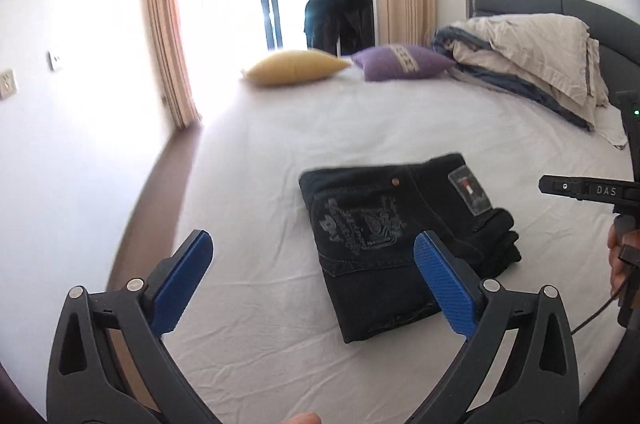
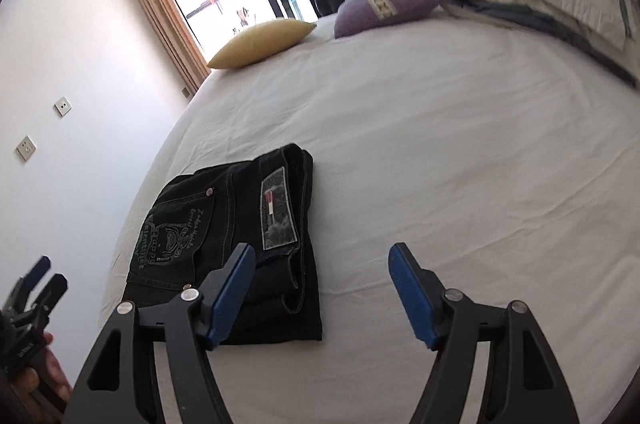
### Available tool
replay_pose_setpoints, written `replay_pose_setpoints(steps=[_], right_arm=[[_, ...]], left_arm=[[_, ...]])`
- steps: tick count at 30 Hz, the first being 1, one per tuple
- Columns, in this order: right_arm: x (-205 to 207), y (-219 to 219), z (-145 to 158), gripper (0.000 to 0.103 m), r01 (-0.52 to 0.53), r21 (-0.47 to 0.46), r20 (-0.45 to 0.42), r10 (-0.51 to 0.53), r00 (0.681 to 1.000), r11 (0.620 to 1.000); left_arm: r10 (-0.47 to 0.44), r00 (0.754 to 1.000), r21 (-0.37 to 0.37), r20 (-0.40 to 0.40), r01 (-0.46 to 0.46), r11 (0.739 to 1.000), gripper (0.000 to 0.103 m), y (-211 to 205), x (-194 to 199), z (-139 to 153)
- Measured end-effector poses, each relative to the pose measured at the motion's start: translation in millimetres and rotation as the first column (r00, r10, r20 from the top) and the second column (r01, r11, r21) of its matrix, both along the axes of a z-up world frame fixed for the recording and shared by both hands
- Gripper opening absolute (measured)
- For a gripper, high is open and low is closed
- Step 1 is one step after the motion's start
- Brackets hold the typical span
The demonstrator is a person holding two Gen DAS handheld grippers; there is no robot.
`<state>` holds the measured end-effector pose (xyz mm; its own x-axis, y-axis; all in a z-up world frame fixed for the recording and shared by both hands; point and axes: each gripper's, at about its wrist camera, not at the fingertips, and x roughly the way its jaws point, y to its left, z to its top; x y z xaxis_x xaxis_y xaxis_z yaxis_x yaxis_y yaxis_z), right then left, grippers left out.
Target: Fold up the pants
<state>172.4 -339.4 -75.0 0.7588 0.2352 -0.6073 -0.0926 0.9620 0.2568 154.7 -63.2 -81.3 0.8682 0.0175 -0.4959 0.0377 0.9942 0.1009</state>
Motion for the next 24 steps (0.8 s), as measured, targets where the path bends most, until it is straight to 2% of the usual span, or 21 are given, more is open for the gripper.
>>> replay_pose_setpoints(steps=[3, 5, 9, 14, 16, 19, 21, 24], right_arm=[[-46, 11, 44, 0.102, 0.041, -0.06, 0.202, -0.028, 0.979, 0.997], [-69, 17, 68, 0.103, 0.041, -0.071, 0.294, -0.018, 0.956, 0.997], [-96, 23, 109, 0.103, 0.026, -0.057, 0.353, -0.004, 0.936, 0.998], [-132, 29, 146, 0.103, 0.018, -0.059, 0.41, 0.008, 0.912, 0.998], [-139, 35, 151, 0.103, 0.034, -0.103, 0.395, 0.01, 0.919, 0.994], [-144, 46, 149, 0.103, 0.076, -0.176, 0.337, -0.012, 0.942, 0.981], [-142, 50, 141, 0.103, 0.079, -0.19, 0.278, -0.024, 0.96, 0.979], [-134, 53, 120, 0.103, 0.064, -0.19, 0.186, -0.028, 0.982, 0.98]], left_arm=[[0.06, 0.986, 0.008, 0.154, -0.062, 0.998, 0.103, -9, -47, 41], [0.056, 0.977, 0.006, 0.208, -0.059, 0.998, 0.103, -15, -69, 67], [0.026, 0.971, 0.013, 0.239, -0.03, 0.999, 0.103, -25, -97, 107], [-0.021, 0.991, -0.028, 0.135, 0.025, 0.999, 0.103, -24, -112, 125], [0.033, 0.994, -0.018, 0.106, -0.031, 0.999, 0.103, -25, -112, 123], [0.088, 0.996, -0.065, 0.002, -0.087, 0.994, 0.103, -22, -101, 110], [0.088, 0.994, -0.099, -0.068, -0.094, 0.991, 0.103, -22, -93, 95], [0.078, 0.988, -0.096, -0.134, -0.091, 0.991, 0.103, -27, -84, 72]])
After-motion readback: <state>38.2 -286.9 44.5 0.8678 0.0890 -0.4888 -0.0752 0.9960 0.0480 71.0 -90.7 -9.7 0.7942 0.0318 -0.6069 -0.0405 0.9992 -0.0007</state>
